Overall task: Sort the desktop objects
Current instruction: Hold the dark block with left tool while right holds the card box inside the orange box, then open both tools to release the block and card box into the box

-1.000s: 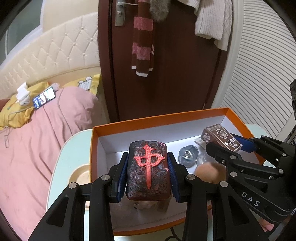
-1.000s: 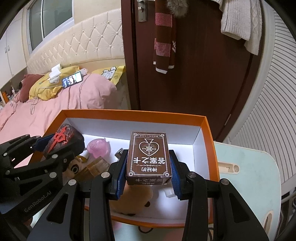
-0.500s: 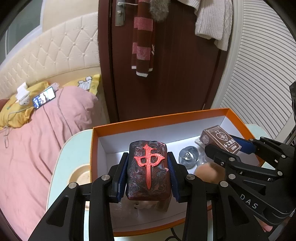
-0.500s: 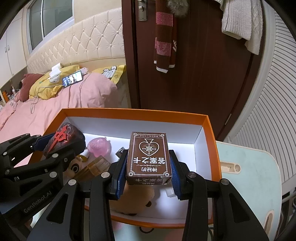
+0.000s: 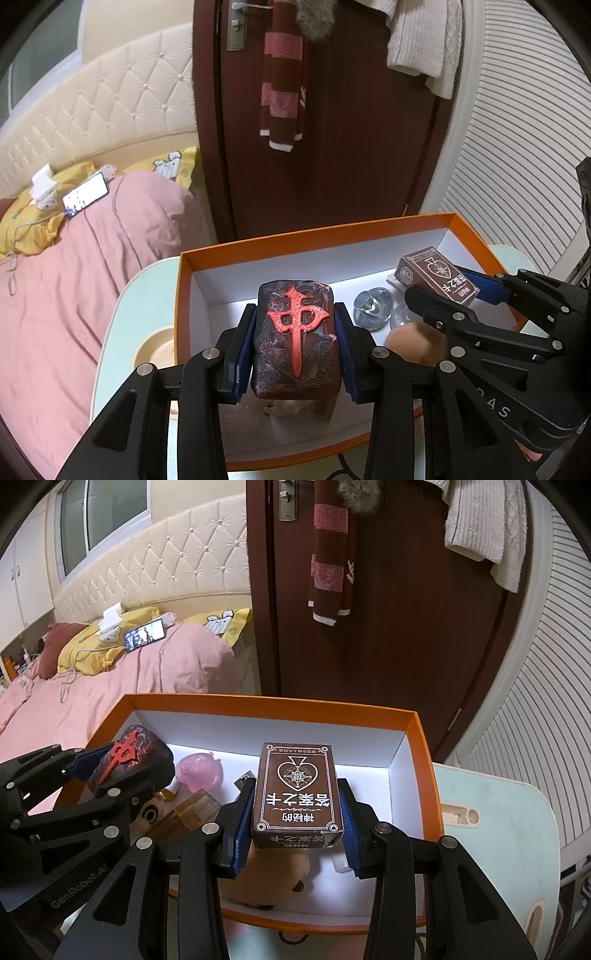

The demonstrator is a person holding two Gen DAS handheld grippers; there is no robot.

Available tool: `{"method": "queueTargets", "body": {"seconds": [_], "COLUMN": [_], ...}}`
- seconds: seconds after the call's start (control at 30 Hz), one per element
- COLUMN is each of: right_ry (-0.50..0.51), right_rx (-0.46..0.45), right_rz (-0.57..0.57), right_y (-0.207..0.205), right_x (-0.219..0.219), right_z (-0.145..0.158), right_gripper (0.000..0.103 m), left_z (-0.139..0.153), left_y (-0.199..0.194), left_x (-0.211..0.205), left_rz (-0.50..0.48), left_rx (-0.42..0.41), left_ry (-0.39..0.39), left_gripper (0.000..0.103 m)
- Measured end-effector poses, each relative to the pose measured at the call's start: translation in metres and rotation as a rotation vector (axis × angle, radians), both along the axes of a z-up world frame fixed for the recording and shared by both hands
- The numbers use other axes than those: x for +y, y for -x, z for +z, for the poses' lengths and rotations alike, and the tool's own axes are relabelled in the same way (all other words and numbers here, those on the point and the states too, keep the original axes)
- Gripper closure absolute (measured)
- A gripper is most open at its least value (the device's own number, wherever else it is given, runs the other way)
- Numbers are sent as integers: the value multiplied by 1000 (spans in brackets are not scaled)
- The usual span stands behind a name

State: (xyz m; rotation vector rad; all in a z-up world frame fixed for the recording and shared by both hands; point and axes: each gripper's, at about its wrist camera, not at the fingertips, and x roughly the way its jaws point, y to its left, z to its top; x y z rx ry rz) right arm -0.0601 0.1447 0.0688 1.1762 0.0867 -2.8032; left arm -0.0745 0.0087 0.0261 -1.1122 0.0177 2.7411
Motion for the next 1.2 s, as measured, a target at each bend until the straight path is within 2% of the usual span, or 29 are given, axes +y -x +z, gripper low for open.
{"method": "queueTargets", "body": {"seconds": [0.67,0.7,0.73,0.8,0.93,1.2], "right_ry": [-23,-33,-54,-92,-51,-52], "right_rx": [-8,-5,0,7,0,31], "right_rz": [-5,-10,-23,-53,-62,-65], "right_y": [3,2,2,1,1,-9], "right_x": [0,0,-1,0,9,8], "right_z": [0,0,0,-1,2,13], "right_gripper": [60,55,46,40,36,36], "left_z": [5,6,8,13,22,36], "left_y": [3,1,-1,-6,-15,-28], "left_x": [2,2,1,-3,-5,-8], "left_rz": [-10,2,17,35,28,21], "left_rx": [-27,-22,-8,21,59,79], "left_ry": [-15,-4,5,11,10,24], "left_gripper": [63,56,41,24,20,19]}}
